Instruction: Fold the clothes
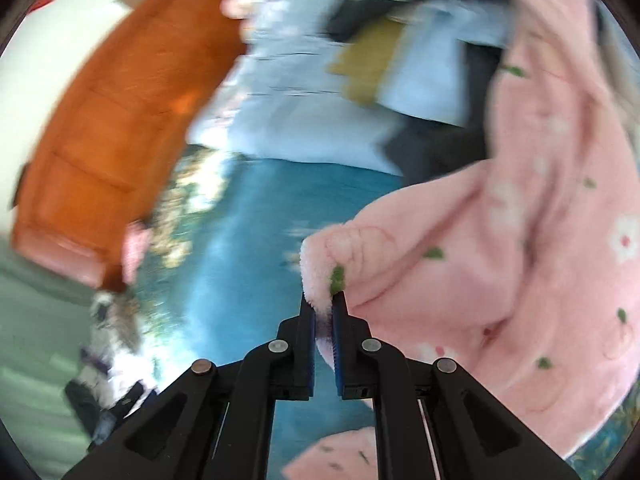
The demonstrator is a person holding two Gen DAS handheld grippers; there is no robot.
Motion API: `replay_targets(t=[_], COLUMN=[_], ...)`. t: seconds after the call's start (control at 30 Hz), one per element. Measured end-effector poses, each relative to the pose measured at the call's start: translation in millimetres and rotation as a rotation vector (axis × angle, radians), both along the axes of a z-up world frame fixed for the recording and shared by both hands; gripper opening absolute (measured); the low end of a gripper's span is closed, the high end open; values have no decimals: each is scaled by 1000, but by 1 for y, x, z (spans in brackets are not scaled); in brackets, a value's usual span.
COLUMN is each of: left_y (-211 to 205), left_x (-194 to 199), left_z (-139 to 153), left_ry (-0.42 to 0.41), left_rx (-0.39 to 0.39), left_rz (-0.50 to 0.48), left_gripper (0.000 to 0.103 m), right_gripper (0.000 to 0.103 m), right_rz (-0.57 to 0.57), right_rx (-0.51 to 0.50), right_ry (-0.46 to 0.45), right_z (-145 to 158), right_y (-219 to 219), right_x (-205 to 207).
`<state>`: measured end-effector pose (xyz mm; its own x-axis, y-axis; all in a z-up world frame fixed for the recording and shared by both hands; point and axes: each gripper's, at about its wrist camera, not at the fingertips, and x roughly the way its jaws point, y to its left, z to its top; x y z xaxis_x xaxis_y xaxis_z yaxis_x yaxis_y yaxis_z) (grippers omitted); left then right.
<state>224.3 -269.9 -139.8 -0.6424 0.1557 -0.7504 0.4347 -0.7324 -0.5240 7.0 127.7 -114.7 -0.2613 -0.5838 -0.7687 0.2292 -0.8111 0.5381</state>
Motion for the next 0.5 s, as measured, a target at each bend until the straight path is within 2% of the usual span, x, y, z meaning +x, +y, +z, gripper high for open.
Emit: replay_targets(t=[0.07, 0.23, 0.37, 0.5], left_y=[-8, -26, -49, -73], left_x=[3, 13, 22, 29], left_z=[-2, -1, 5, 8], left_ry=[7, 32, 66, 93], left_rx=[23, 50, 55, 57], left_rz=[17, 58, 109, 164], left_gripper=[103, 103, 103, 103], right_gripper=[7, 7, 8, 8], right_rz=[102, 291, 389, 467], right_rx=[10, -47, -67, -45], right_ry=[54, 155, 233, 295], right_z=[20, 69, 102, 122], right_y=[-33, -116, -183, -252], right_x=[7, 17, 14, 8])
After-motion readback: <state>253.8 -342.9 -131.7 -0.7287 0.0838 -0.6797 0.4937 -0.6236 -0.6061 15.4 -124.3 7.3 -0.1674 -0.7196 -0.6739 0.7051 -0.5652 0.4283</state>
